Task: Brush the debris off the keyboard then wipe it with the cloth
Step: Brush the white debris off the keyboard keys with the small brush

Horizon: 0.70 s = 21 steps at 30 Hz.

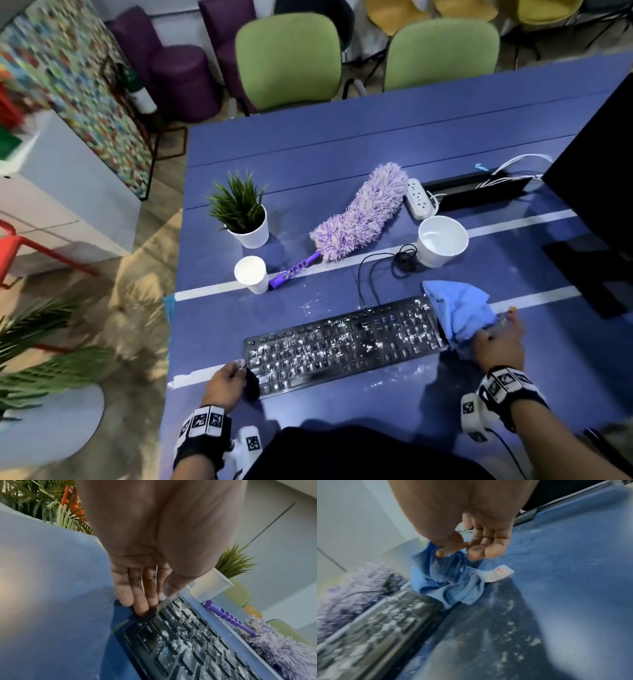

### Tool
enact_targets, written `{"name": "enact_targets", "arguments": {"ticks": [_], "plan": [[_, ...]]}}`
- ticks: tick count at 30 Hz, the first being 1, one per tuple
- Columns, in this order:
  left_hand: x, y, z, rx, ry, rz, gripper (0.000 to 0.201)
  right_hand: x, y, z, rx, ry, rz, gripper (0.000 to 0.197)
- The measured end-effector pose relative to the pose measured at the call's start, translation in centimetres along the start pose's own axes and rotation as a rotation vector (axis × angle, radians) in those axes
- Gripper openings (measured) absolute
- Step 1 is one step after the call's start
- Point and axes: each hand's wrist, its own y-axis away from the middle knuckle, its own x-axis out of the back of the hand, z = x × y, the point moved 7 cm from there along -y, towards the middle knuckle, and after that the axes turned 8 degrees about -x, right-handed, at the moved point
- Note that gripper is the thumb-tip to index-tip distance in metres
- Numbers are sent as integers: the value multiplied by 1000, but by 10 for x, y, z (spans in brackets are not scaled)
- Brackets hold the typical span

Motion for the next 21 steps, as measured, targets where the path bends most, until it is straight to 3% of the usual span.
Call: {"name": "enact_targets", "arguments": {"ticks": [3,6,8,11,13,16,18,21], "plan": [[-8,-9,-9,42,204,-16,8,-2,19,-25,174,-93,-62,43],[-6,0,8,54,332,23,10,-18,28,-34,254,-156,-166,24],[-5,4,13,70,400,42,13,-31,32,-35,269,-164,-200,24],[-5,6,17,87,443,53,17,-49,27,-25,288,-145,-219,45],[-4,8,24,64,454,61,21,-54,23,-18,288,-139,-195,49],[-2,12,29,11,434,63,26,-52,27,-12,269,-154,-187,41],[-1,12,31,-20,428,44,23,-49,27,-10,283,-169,-193,24],[4,14,36,-25,390,67,14,-37,25,-8,304,-213,-134,25]]}}
